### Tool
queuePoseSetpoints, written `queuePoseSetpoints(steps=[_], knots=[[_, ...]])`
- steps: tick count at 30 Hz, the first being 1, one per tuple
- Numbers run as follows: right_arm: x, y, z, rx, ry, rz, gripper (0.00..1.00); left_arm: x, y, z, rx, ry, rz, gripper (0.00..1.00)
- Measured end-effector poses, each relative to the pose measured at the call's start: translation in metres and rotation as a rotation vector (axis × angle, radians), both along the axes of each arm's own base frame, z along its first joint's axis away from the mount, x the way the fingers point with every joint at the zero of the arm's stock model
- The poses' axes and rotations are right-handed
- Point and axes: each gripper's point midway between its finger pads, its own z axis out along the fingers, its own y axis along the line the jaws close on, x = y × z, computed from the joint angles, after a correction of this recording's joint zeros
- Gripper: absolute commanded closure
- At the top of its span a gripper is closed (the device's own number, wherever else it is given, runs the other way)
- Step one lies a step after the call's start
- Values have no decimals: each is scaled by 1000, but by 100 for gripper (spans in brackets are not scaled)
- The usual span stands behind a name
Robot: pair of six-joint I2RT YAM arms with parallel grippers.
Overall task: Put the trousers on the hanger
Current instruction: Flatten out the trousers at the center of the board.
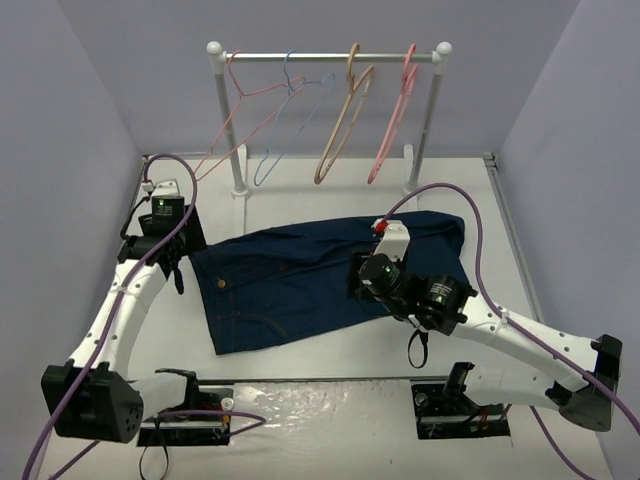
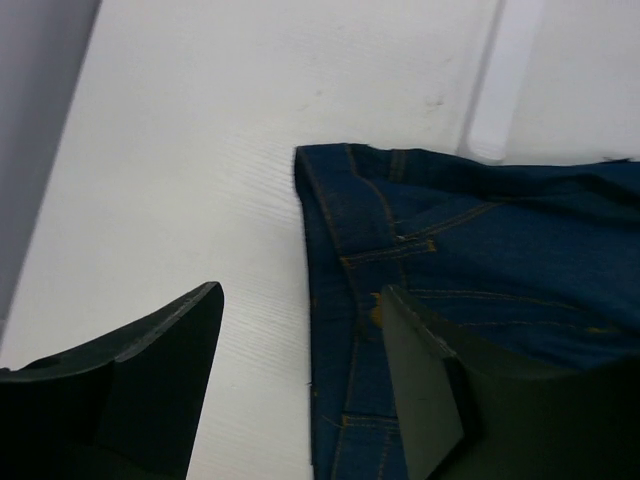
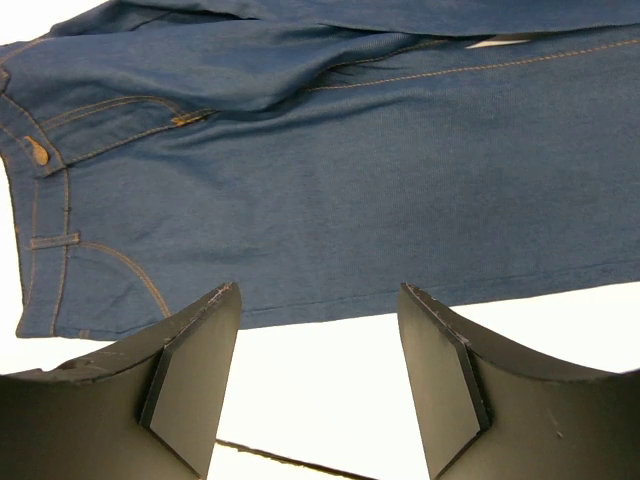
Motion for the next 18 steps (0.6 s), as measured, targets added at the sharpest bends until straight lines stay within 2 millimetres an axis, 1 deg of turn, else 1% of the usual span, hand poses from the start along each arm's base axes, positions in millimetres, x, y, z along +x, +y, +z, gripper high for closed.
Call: queuePoseSetpoints(steps=[2, 4, 7, 8, 9, 10, 13, 16, 18], knots=[[0, -3, -2, -2, 1, -6, 39, 0, -17, 9, -65, -40, -44, 38], [1, -7, -3, -2, 1, -15, 39, -4, -39, 17, -139, -72, -102, 38], [2, -10, -4, -4, 2, -26, 38, -15, -82, 16, -238, -110, -209, 38], [3, -12, -4, -4, 2, -31, 38, -21, -100, 9, -272, -107, -246, 38], [4, -13, -4, -4, 2, -36, 38, -29, -120, -3, -308, -93, -292, 38], [6, -14, -4, -5, 2, -43, 36, -39, -138, -20, -340, -55, -331, 38], [9, -18, -5, -6, 3, -58, 31, -66, -166, -72, -384, 97, -379, 38], [13, -21, -7, -13, 6, -73, 26, -78, -170, -120, -417, 208, -314, 37], [15, -22, -10, -17, 11, -83, 25, -90, -166, -148, -425, 281, -256, 37]])
